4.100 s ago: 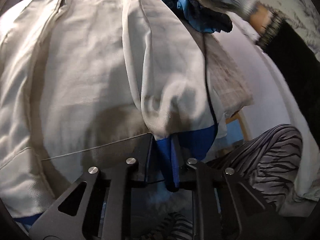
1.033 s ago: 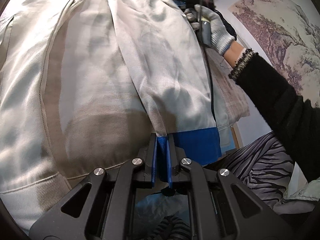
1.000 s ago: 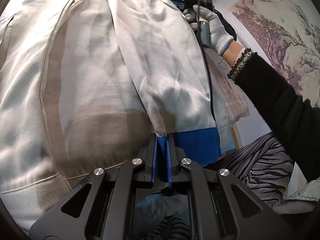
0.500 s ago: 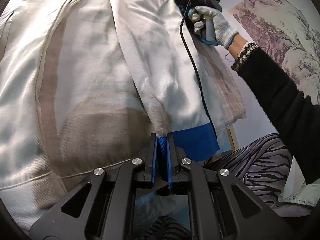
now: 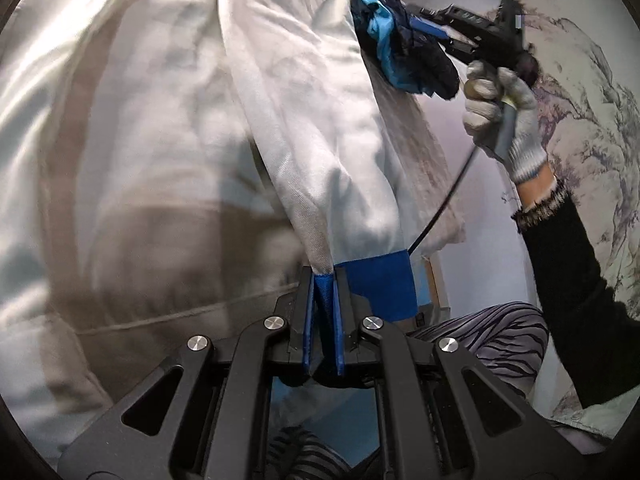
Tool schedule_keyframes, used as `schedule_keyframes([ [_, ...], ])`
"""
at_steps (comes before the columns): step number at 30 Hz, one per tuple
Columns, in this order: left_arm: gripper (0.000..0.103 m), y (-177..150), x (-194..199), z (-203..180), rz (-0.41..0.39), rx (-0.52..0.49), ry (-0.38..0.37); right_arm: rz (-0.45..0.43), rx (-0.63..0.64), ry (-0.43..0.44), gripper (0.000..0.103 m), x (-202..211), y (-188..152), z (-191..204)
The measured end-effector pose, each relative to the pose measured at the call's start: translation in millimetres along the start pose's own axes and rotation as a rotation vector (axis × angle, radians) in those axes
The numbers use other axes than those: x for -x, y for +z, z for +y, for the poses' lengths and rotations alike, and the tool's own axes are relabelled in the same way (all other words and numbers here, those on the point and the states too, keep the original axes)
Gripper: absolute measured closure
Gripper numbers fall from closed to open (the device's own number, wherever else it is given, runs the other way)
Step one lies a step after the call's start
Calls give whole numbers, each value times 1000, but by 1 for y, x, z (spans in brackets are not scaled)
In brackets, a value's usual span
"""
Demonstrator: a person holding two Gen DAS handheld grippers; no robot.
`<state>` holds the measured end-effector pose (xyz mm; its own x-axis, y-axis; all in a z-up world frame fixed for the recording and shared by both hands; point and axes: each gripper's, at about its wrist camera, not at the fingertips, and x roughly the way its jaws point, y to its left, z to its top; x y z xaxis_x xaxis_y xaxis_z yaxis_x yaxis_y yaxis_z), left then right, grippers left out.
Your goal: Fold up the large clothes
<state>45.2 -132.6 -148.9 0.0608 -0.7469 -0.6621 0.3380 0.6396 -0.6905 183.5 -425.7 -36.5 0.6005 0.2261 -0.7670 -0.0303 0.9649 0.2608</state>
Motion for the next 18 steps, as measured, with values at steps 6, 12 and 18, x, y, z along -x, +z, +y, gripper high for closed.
schedule_keyframes([
  [6,97,5,-8,-3,14,-36,37,24,-17,128,71,-20,-27,34],
  [12,97,-1,-10,-5,14,-19,9,182,-29,36,71,-74,-59,31],
  [18,97,-3,-12,-8,31,-15,-32,134,-94,105,61,-7,-66,21],
])
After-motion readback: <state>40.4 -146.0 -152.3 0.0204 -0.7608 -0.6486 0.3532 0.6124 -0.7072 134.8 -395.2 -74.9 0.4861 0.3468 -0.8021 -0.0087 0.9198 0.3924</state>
